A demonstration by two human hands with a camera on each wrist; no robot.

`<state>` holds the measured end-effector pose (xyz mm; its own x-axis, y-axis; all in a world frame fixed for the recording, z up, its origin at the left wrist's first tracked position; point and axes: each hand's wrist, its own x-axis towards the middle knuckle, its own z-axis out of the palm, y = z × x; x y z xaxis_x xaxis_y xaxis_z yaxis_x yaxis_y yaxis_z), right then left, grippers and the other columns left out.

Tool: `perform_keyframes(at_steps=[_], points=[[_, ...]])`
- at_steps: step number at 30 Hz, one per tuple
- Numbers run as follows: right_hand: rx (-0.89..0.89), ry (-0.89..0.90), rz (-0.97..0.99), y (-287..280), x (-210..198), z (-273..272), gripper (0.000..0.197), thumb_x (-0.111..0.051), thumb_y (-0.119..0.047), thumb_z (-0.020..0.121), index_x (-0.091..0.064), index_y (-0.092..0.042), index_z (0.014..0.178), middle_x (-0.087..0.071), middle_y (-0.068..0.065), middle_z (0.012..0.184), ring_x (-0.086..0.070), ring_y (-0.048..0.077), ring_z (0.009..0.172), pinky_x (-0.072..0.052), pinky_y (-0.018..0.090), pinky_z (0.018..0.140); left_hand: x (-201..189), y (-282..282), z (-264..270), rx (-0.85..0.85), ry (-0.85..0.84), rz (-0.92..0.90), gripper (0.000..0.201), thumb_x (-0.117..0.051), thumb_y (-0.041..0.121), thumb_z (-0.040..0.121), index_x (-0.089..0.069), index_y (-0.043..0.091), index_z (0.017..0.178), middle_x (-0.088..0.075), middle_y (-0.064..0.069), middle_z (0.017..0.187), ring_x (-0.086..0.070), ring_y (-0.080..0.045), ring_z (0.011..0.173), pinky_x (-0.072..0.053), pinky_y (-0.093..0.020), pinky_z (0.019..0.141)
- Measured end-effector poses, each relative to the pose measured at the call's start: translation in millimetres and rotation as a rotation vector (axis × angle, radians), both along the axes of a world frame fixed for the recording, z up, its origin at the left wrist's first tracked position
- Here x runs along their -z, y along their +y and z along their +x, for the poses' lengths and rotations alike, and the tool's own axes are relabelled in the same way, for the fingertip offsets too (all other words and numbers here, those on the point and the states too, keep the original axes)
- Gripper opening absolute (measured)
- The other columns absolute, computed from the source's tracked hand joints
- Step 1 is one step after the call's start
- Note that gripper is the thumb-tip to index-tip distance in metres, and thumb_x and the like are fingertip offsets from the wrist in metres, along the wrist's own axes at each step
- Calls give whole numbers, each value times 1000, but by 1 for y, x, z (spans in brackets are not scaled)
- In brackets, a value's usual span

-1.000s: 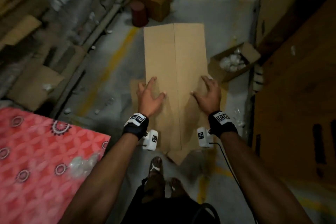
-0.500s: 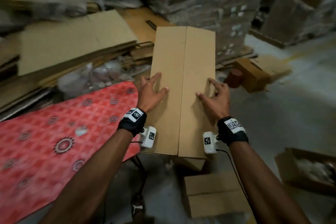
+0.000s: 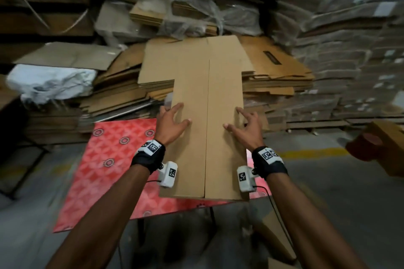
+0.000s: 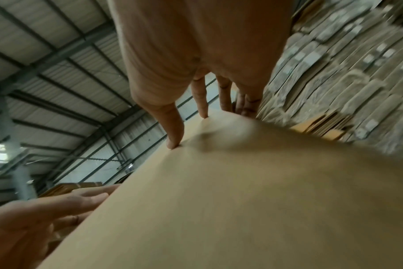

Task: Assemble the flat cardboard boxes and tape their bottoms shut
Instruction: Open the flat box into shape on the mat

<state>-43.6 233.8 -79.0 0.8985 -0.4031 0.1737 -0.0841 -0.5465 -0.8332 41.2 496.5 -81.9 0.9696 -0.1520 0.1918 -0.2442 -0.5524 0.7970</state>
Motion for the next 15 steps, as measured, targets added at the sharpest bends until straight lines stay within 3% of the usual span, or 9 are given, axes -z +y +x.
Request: perform_keyframes(at_steps=[6, 11, 15], points=[[-122, 85, -91, 80, 26, 78, 82, -85, -46, 76, -53, -22, 147, -44, 7, 138, -46, 26, 127, -45, 40, 107, 30, 89, 53, -43, 112, 71, 75, -79, 36, 84, -47, 29, 152, -37, -11, 139, -40, -30, 134, -31, -29, 110], [-133, 151, -56, 120, 42, 118, 81, -86, -41, 78, -52, -21, 148, -42, -3, 125, -47, 19, 119, -42, 30, 102, 48, 130, 91, -38, 204, 111, 76, -81, 37, 84, -48, 29, 152, -38, -14, 141, -43, -34, 136, -34, -34, 115], [-147, 211, -16, 133, 50, 143, 84, -88, -41, 75, -52, -20, 148, -45, -2, 132, -49, 22, 127, -42, 32, 107, 54, 142, 112, -36, 265, 123, 77, -81, 38, 82, -48, 27, 152, -40, -15, 143, -46, -35, 135, -37, -35, 115]])
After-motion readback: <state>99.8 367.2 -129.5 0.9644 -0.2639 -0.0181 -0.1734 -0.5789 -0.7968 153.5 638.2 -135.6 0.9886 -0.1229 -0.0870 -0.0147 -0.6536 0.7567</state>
